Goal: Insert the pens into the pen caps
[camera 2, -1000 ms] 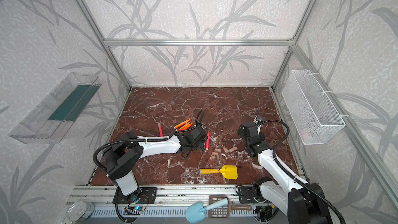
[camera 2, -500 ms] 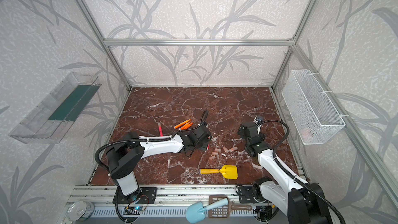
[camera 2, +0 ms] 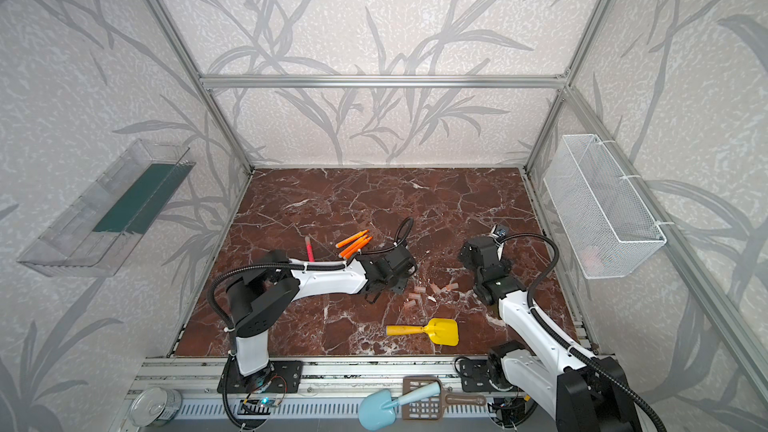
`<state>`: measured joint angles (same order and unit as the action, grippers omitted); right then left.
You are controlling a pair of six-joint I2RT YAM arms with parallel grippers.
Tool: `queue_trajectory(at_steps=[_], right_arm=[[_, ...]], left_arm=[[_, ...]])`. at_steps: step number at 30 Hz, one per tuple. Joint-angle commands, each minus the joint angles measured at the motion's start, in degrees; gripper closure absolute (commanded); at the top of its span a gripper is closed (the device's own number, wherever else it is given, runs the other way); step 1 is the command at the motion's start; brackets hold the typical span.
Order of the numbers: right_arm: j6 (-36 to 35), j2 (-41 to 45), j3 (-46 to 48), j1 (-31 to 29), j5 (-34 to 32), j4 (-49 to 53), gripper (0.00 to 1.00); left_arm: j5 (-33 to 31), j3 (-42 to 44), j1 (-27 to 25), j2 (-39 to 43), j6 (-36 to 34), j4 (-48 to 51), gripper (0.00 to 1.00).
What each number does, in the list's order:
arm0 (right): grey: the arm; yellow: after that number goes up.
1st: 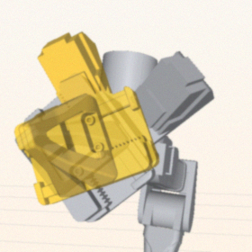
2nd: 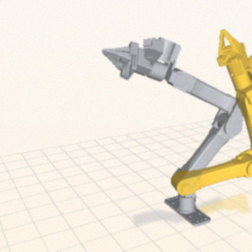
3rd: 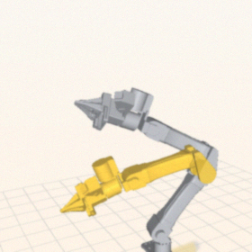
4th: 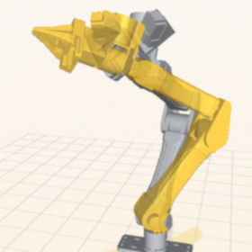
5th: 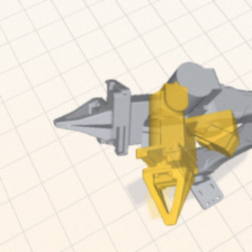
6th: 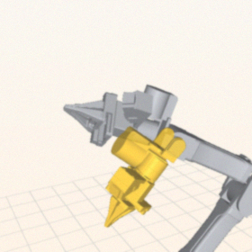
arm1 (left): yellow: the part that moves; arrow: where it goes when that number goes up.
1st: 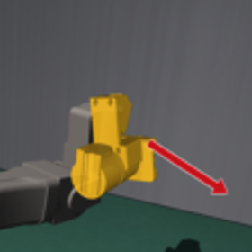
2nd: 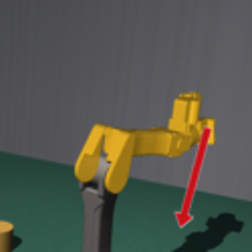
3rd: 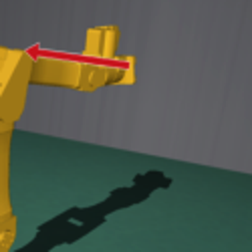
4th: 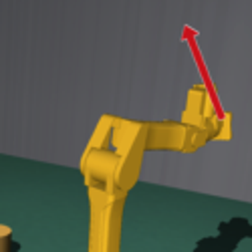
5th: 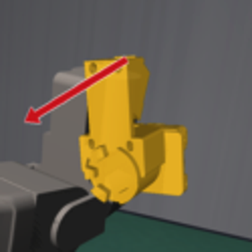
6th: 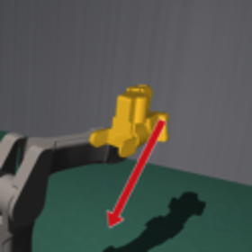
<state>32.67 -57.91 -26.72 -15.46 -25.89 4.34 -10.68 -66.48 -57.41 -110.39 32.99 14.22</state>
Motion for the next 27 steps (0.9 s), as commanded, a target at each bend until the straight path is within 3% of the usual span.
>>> queue_trajectory(at_steps=[1, 8, 20, 22, 27], right_arm=[[-0.62, 1.09, 0.62, 0.26, -0.33, -0.56, 0.01], [-0.58, 1.14, 0.71, 0.26, -0.31, -0.65, 0.01], [-0.47, 4.0, 1.5, 0.26, 0.75, 0.41, 0.01], [0.81, 5.26, 1.32, 0.26, 2.93, 2.18, 0.01], [5.69, 8.73, 2.84, -0.17, 18.72, 0.98, 0.0]], left_arm=[[-0.85, -1.79, -0.06, -2.03, 0.67, 2.66, 0.59], [-1.78, -2.65, -0.05, -2.55, 0.7, 3.92, 0.66], [-1.48, -2.39, -0.05, -2.2, 0.17, 3.81, 0.88], [-1.39, -2.43, -0.05, -2.22, -0.06, 3.75, 0.9], [-1.48, -1.28, 0.02, -0.47, -1.14, 2.55, 0.94]])
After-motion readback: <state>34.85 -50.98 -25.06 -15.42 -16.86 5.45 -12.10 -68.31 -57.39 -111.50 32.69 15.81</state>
